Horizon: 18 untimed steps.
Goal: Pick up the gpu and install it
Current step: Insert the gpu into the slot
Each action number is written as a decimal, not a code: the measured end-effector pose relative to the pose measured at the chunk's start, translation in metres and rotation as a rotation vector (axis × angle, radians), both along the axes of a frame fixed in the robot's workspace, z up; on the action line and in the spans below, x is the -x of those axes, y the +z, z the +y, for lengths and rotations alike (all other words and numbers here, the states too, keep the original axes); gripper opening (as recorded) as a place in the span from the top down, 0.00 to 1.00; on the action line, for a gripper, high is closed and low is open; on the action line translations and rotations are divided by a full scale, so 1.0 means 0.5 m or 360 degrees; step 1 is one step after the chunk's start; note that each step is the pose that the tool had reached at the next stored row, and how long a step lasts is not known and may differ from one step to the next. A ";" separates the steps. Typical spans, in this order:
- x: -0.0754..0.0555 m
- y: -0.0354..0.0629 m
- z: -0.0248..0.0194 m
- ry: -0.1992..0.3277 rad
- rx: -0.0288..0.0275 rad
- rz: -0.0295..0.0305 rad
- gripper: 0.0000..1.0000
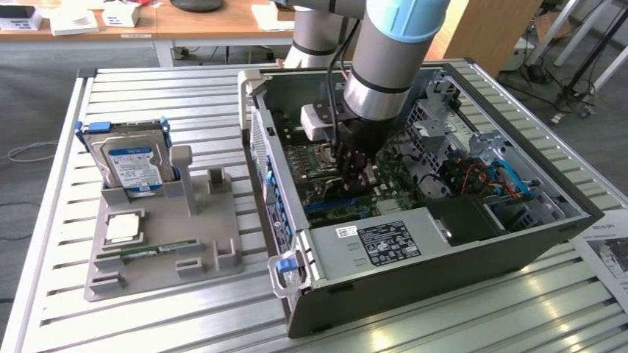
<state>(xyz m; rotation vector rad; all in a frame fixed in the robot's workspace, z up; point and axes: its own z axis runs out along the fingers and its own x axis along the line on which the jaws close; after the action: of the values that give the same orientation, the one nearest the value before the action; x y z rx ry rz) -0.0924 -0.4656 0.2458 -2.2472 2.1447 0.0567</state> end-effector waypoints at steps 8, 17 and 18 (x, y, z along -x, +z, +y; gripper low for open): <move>0.000 -0.002 -0.0001 0.0000 0.00006 0.00001 0.73; 0.003 -0.004 0.0002 0.0000 0.00000 -0.00002 0.73; 0.003 -0.003 0.0002 0.0000 -0.00002 -0.00002 0.73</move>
<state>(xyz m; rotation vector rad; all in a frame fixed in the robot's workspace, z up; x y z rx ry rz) -0.0938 -0.4655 0.2441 -2.2470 2.1446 0.0567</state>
